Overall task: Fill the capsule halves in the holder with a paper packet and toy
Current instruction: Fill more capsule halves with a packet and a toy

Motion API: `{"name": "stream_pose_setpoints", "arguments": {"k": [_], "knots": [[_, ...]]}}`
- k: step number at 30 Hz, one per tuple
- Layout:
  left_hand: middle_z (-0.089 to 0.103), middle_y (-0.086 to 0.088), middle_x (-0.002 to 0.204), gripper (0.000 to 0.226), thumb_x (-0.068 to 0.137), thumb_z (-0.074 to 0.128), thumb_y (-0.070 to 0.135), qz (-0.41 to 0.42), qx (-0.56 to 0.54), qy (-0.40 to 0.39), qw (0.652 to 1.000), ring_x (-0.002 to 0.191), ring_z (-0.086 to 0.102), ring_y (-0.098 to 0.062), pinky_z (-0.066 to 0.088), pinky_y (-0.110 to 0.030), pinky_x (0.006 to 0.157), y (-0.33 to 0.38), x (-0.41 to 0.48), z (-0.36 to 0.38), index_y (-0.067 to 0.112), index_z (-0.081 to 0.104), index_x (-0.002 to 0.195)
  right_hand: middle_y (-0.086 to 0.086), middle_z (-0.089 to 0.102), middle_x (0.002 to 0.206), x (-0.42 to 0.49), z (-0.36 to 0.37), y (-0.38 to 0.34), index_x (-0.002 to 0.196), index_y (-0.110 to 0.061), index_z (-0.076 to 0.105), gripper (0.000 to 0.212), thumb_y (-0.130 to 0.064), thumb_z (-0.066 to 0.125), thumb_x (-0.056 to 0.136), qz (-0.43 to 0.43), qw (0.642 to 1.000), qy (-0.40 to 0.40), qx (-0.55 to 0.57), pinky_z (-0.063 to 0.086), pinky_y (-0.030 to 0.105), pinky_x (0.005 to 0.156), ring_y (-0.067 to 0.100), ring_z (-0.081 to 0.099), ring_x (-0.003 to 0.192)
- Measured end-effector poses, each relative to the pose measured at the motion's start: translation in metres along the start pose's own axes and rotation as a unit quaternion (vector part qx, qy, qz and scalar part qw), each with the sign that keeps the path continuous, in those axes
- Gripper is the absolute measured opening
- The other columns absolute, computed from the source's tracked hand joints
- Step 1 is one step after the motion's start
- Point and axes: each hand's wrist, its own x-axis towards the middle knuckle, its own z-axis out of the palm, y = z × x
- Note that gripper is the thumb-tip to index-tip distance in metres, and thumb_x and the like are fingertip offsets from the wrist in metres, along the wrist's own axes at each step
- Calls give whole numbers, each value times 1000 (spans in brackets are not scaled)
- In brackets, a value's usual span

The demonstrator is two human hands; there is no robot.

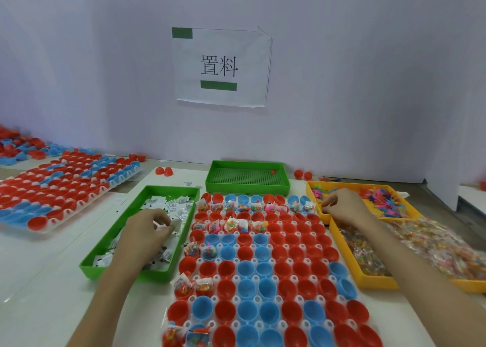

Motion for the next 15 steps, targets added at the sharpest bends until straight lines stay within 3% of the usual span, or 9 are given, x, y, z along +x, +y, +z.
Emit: {"name": "stream_pose_setpoints", "arguments": {"k": [4, 8, 15], "knots": [[68, 6, 88, 15, 88, 74, 29, 7, -48, 22, 999, 80, 61, -10, 52, -35, 70, -1, 0, 0, 23, 66, 76, 3, 72, 101, -2, -2, 1, 84, -16, 77, 12, -7, 69, 87, 13, 1000, 12, 2, 45, 27, 74, 11, 57, 85], [70, 6, 79, 16, 87, 75, 33, 1, -107, 46, 993, 72, 67, -12, 48, -26, 57, -1, -2, -1, 23, 68, 75, 2, 69, 94, -4, -2, 1, 79, -19, 71, 20, 1, 69, 84, 24, 999, 26, 24, 52, 30, 76, 15, 61, 89], [68, 5, 61, 20, 86, 75, 25, 33, -159, 90, 983, 56, 67, -10, 58, -36, 65, 8, -8, -8, 16, 65, 71, 3, 70, 86, -15, -10, -18, 78, -20, 69, 31, 10, 66, 79, -27, 991, 106, 78, 54, 31, 71, 19, 66, 86]]}}
